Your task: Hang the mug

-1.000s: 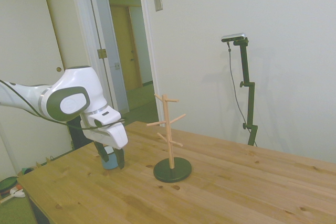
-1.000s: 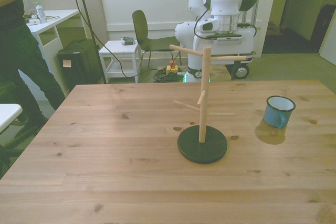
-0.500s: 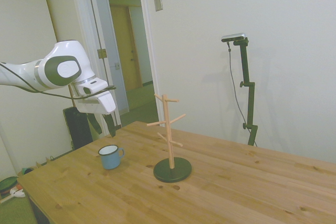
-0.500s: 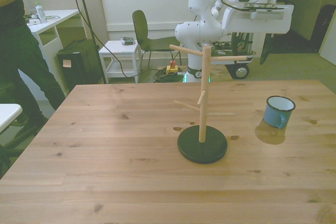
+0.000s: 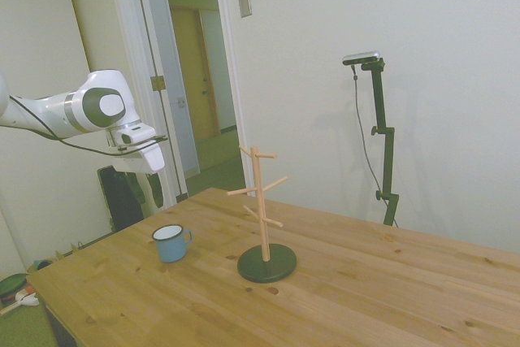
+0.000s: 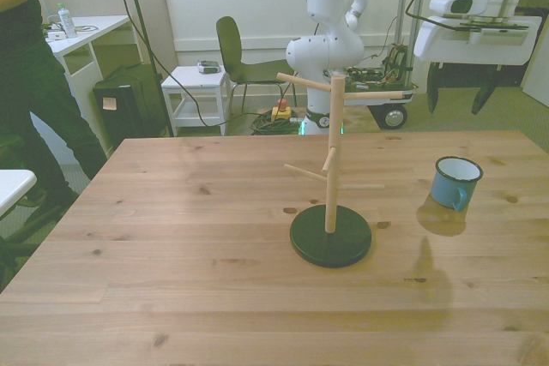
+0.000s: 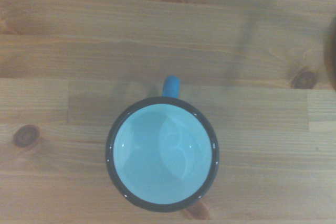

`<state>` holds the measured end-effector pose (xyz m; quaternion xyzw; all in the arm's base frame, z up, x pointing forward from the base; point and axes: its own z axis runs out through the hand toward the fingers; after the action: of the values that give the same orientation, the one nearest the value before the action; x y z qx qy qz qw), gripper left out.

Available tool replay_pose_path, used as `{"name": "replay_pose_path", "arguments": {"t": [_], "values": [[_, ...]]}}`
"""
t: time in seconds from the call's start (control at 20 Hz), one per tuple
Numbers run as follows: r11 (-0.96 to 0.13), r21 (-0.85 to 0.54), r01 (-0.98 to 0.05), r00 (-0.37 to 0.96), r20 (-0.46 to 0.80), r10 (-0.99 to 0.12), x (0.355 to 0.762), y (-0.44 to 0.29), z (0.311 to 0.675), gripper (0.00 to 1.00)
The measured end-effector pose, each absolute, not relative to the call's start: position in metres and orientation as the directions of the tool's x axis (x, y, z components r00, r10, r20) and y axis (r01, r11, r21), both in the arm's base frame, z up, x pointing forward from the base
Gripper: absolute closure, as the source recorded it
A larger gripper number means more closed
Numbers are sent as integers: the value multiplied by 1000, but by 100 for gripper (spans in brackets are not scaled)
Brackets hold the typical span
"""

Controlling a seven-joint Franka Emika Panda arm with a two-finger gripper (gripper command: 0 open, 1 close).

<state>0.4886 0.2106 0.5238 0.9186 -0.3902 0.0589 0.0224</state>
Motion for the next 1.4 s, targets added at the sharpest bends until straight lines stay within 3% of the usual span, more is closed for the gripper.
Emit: {"name": "replay_pose_path", "arguments": {"t": [0.65, 1.25, 1.3, 1.4], "values": [[-723, 56, -689, 725, 66, -686, 524, 249, 451, 0], [-711, 60, -701, 713, 86, -696, 538, 276, 416, 0], [-710, 62, -701, 713, 90, -696, 541, 276, 414, 100], [-708, 65, -703, 711, 91, -697, 548, 275, 410, 100]]}}
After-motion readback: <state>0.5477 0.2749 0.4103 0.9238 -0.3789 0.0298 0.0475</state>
